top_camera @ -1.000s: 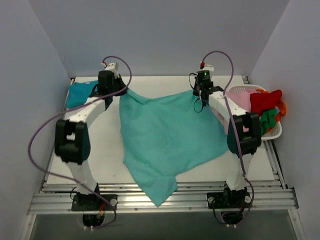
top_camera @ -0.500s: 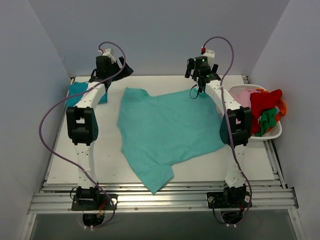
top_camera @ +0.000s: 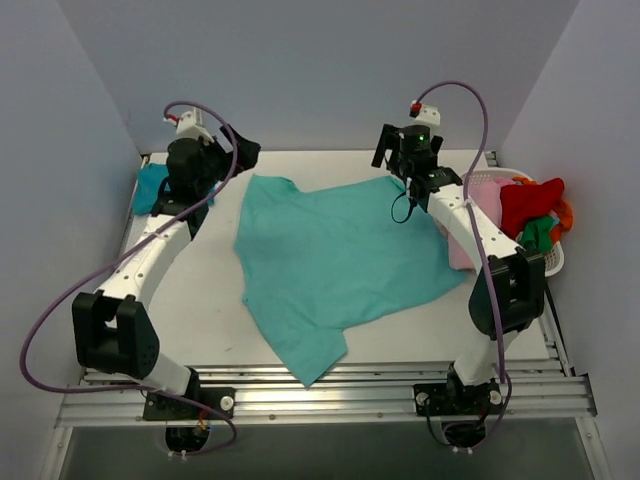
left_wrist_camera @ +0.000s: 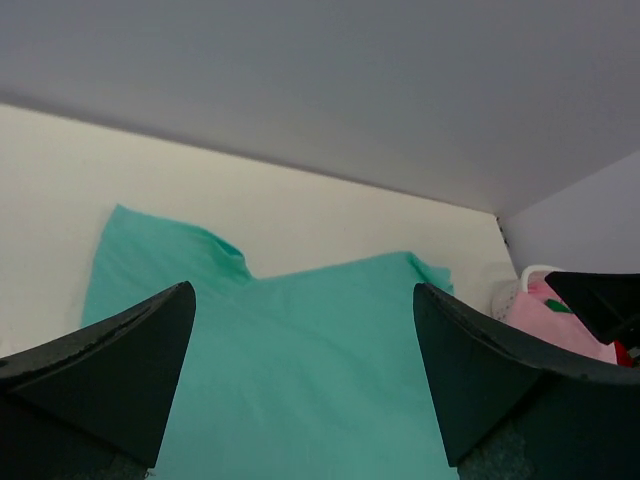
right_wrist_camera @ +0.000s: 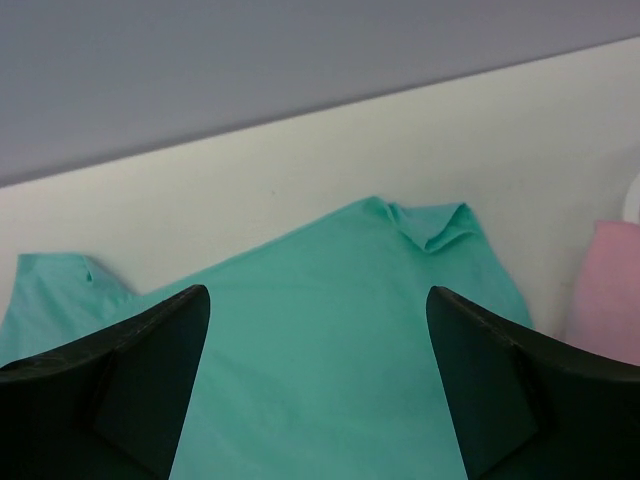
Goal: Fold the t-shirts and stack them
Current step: Flatten the tshirt out
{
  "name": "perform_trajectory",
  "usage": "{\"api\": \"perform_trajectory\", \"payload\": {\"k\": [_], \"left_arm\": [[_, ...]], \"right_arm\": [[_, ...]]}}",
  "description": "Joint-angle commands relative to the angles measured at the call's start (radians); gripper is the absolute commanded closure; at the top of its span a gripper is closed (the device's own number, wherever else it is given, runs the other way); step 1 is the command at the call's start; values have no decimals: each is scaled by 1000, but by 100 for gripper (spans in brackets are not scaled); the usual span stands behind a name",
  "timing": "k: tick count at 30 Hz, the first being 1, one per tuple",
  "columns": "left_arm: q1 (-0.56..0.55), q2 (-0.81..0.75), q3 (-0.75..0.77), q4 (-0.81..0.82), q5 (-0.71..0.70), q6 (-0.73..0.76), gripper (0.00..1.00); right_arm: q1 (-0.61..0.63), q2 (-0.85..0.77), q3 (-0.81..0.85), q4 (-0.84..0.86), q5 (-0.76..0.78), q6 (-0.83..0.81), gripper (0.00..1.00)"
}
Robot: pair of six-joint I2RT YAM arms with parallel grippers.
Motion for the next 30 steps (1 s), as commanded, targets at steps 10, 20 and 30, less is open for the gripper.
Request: {"api": "perform_trajectory", "payload": {"k": [10,20,30], "left_arm": [[-76,337,-23,92,33,-59,91],[-73,486,57,103,57,-53,98],[-58,548,103,101,68,-30,98]], "right_arm": [[-9,138,-45,-18,-109,67,75],[-54,459,258,-156,-80,85,100],[-179,590,401,-182,-78,125,100]]}}
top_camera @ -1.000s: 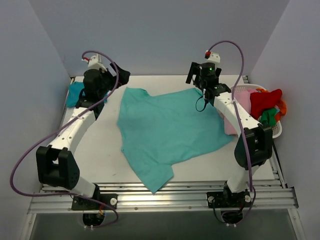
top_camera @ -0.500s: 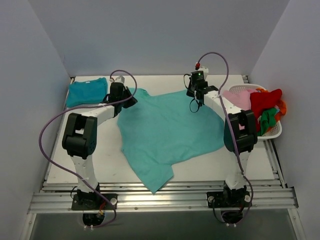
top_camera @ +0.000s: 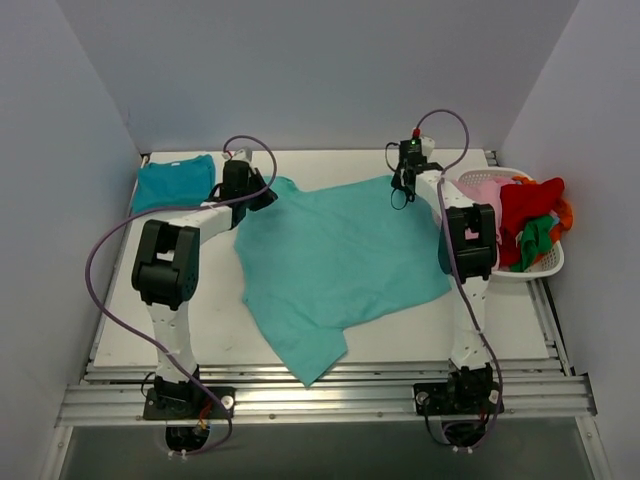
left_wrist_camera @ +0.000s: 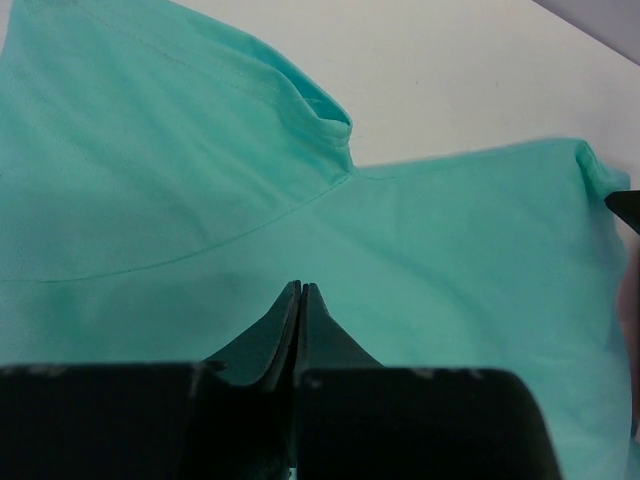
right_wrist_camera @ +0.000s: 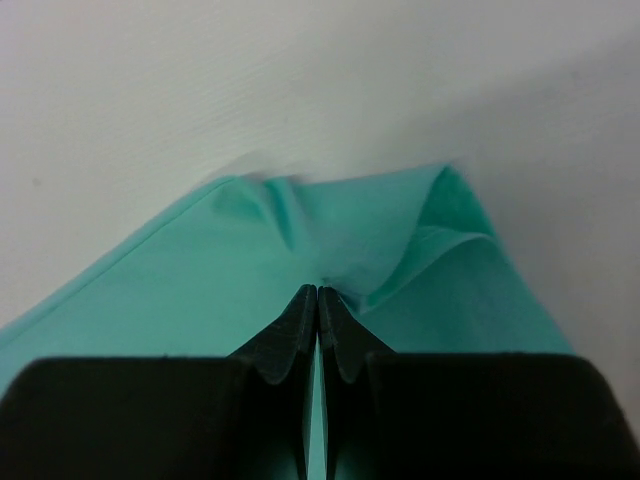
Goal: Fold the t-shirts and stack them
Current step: Flatten the tshirt out
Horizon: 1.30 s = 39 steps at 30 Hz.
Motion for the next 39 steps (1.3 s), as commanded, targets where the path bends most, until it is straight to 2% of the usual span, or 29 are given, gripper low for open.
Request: {"api": "perform_trajectory", "payload": {"k": [1,10,15,16,17,18,19,20,21,26,32,39], "left_arm": [[16,23,52,49,21,20,98],[18,52,54,60,28,21,98],[13,-19,-1,42,15,8,98],[10,-38,-15,31,-2,-3,98],[2,-70,-39,22,-39,-6,98],[-2,-79,-44,0,-54,-6,98],[-4,-86,-44,-14,-70,-3,98],[-8,-83,-29,-27,-103,0,98],[-8,-76,-17,-59,-114,3,98],[-8,26,92,-130,-177,26,98],[-2,183,308,-343,-206,31,98],[2,319,502,-487,-212,21,98]], "right_arm": [[-50,-2,65,-26,18,27,100],[-81,111,193,-27,21,33,100],[-87,145,281,25,-19,40,100],[-89,132,284,33,-30,45,95],[-87,113,276,40,-34,50,72],[-84,87,251,60,-40,60,53],[-81,16,170,100,-31,68,34],[-72,-26,122,143,-24,73,10],[-67,-66,77,163,-16,77,6],[-38,-376,-217,244,45,74,4],[-27,-738,-493,313,68,65,3],[-20,-956,-595,310,65,51,2]]}}
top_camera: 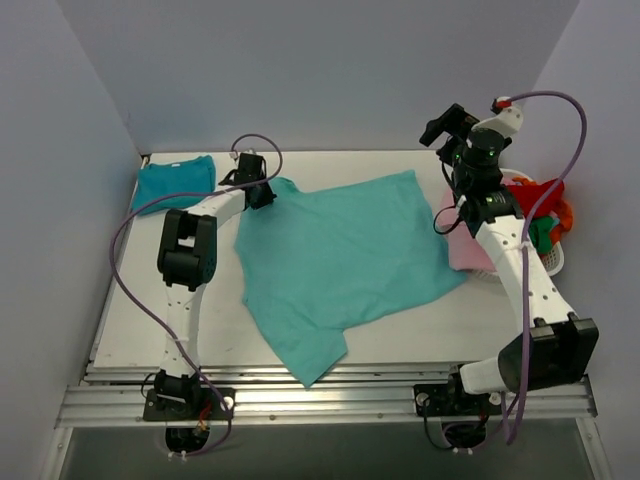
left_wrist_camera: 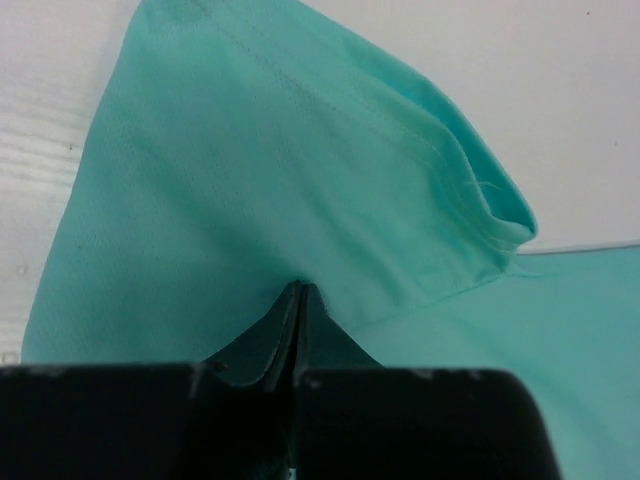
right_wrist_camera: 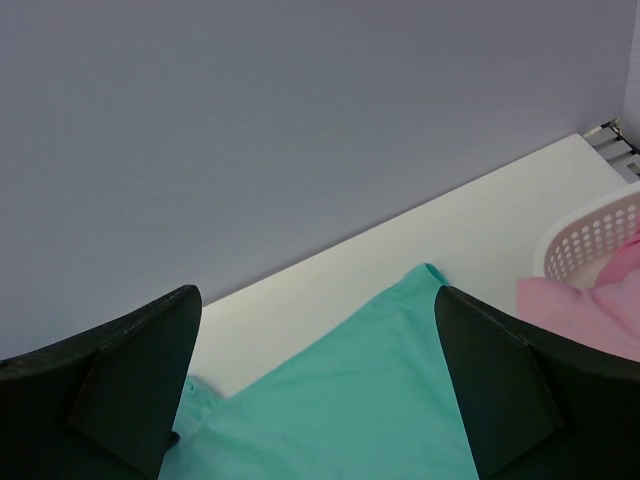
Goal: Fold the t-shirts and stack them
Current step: Flatten the tshirt out
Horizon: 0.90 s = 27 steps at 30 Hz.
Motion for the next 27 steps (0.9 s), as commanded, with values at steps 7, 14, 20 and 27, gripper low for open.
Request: {"api": "perform_trajectory", "payload": {"k": [7,14,20,27], "left_arm": [[22,178,294,-211,-33,19,98],[54,460,777,-451,10,57,95],[105,517,861,-272,148,25,60],[134,458,836,37,403,-13,7]], "right_arm": [[0,-81,-81,22,28,-18,3],[-6,-128,-113,51,41,-28,3],[-14,-124,-130,80,35,-34,2],[-14,-79,-190,212,-13,-44,2]]}}
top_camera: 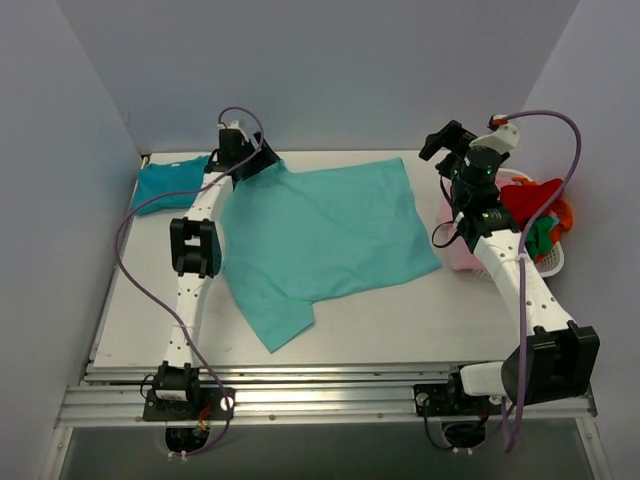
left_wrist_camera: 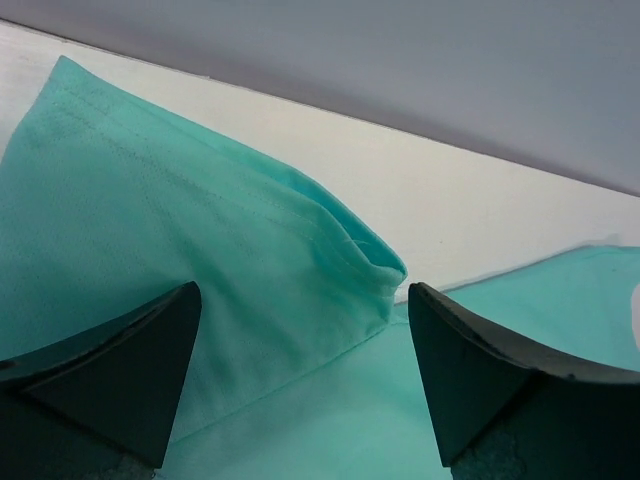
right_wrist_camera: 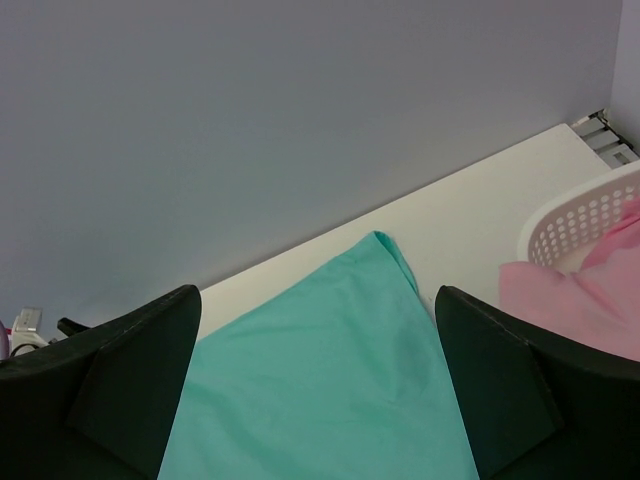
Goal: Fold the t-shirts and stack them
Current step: Flatten the tshirt out
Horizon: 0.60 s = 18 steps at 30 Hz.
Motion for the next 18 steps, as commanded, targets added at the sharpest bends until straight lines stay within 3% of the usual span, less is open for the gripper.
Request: {"api": "perform_trajectory", "payload": {"k": [1,3,5,7,10,14,15,18], "left_arm": [[17,-72,-55,167,153,-28,6],[16,-256,-168,258,146,-11,5],[12,-467,-392,354,131,8,6],[12,-594,-505,426,115,9,6],[11,-825,-675,373,33,2,6],[-36,-1158,-1052,350,-141,-9,6],[-84,-1286,-1218,348,-240,-5,6],[-222,-1496,-1495,224,-448,-40,5]], "right_arm": [[-4,14,-40,137,-24,-23,2],[-1,1,-51,145,-28,-23,1],[9,-28,-56,120,-20,-17,1],[13,-57,-60,73,12,-8,1],[24,-121,-77,-20,58,23,1],[41,-199,-120,-153,93,73,0],[56,-219,-138,-168,97,86,0],[87,-305,-241,-220,132,144,0]]}}
